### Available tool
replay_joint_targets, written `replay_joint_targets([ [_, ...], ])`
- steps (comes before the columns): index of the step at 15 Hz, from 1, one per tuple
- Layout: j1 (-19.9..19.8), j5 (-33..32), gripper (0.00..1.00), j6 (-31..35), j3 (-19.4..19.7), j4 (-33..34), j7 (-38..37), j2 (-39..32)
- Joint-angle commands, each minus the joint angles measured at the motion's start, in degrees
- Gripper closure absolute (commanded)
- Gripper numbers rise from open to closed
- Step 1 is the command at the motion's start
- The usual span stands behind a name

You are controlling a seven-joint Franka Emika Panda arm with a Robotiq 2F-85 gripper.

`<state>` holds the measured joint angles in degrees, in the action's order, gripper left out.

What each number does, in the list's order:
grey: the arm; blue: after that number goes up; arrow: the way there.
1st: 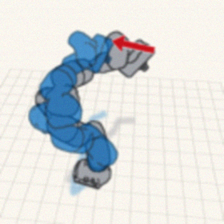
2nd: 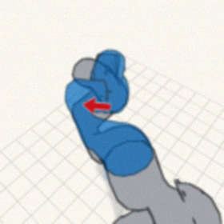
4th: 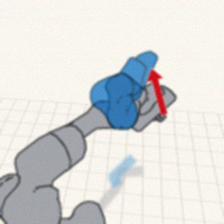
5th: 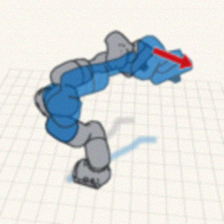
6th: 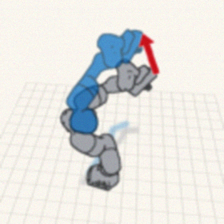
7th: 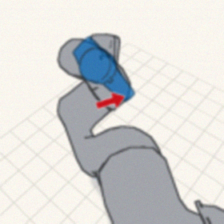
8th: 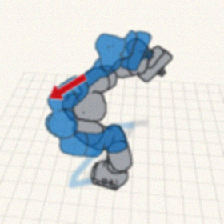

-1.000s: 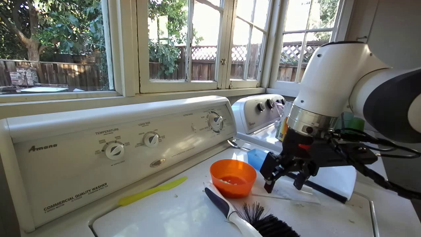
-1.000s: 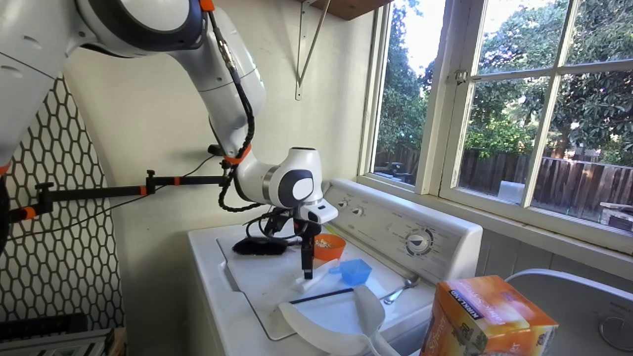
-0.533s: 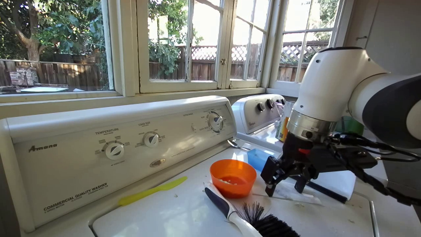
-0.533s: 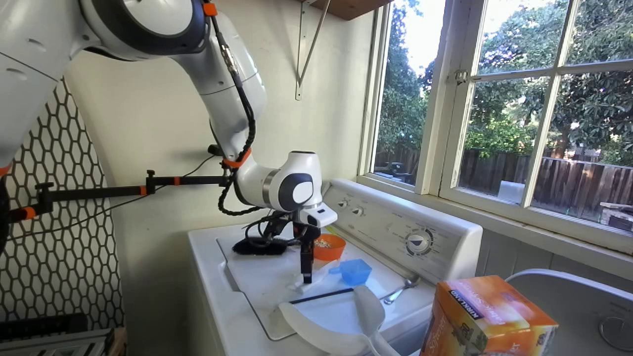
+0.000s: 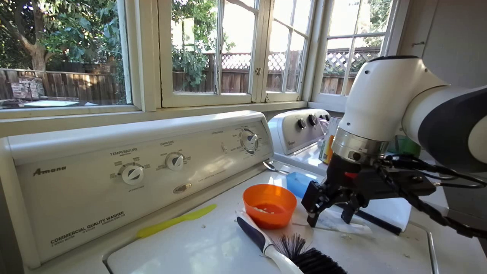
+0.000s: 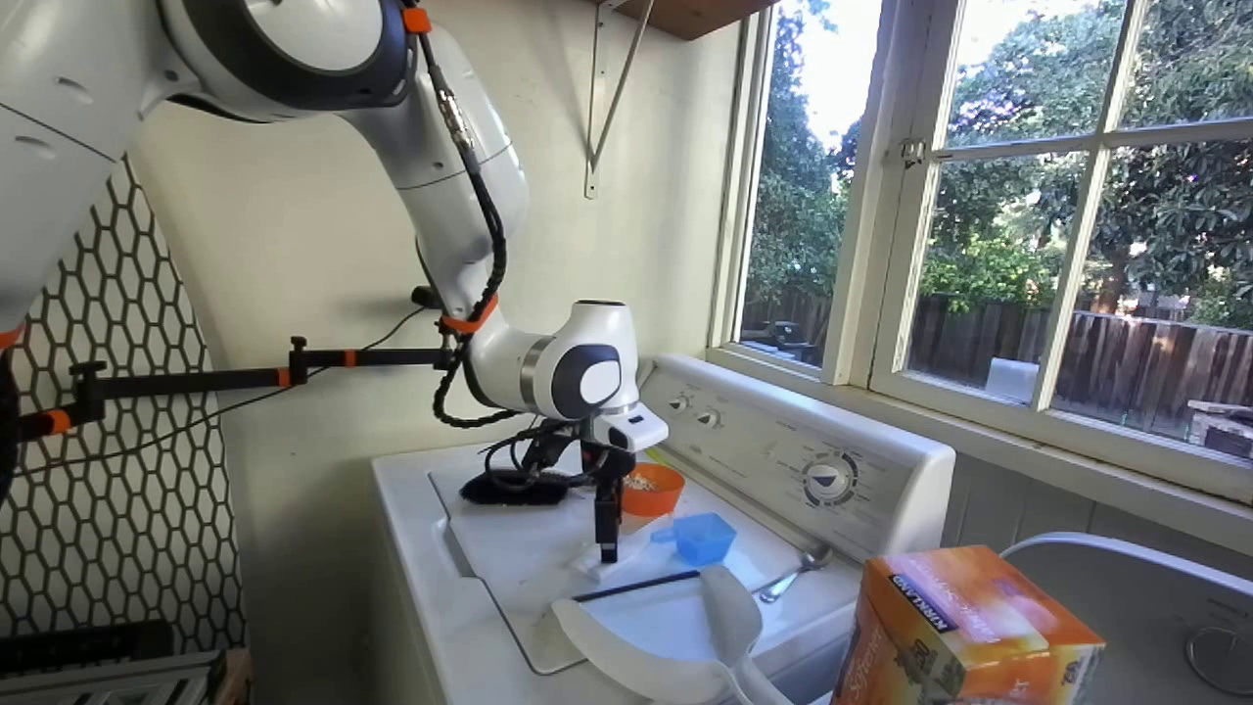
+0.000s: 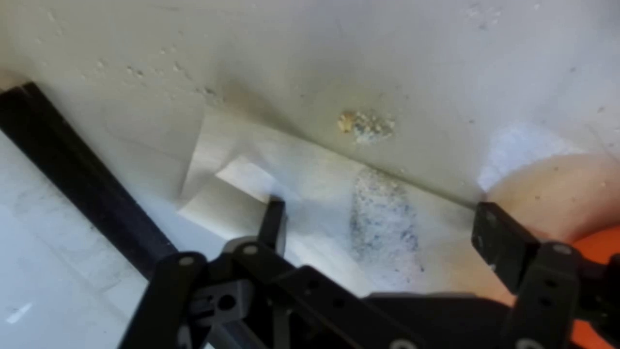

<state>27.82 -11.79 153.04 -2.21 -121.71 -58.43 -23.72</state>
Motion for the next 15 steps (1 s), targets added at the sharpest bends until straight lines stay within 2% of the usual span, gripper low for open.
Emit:
replay_joint_targets([
  [1, 0.8, -1.5, 0.18, 1.0, 0.7, 0.2, -2.0, -1.1],
  [2, 0.7, -1.4, 0.30, 1.0, 0.7, 0.3, -1.9, -1.1],
  [4, 0.7, -1.4, 0.39, 0.9, 0.8, 0.6, -1.9, -1.1],
  [6, 0.7, -1.4, 0.41, 0.9, 0.7, 0.9, -1.8, -1.1],
  [8, 0.7, -1.4, 0.35, 0.8, 0.7, 1.0, -1.8, -1.2],
  [10, 0.6, -1.4, 0.35, 0.7, 0.7, 1.1, -1.7, -1.2],
  [12, 0.6, -1.3, 0.43, 0.7, 0.7, 1.1, -1.6, -1.2],
  [13, 0.6, -1.3, 0.51, 0.6, 0.7, 1.3, -1.6, -1.2],
  [14, 0.5, -1.2, 0.47, 0.6, 0.6, 1.3, -1.6, -1.2],
  [15, 0.5, -1.2, 0.50, 0.6, 0.6, 1.3, -1.5, -1.2],
])
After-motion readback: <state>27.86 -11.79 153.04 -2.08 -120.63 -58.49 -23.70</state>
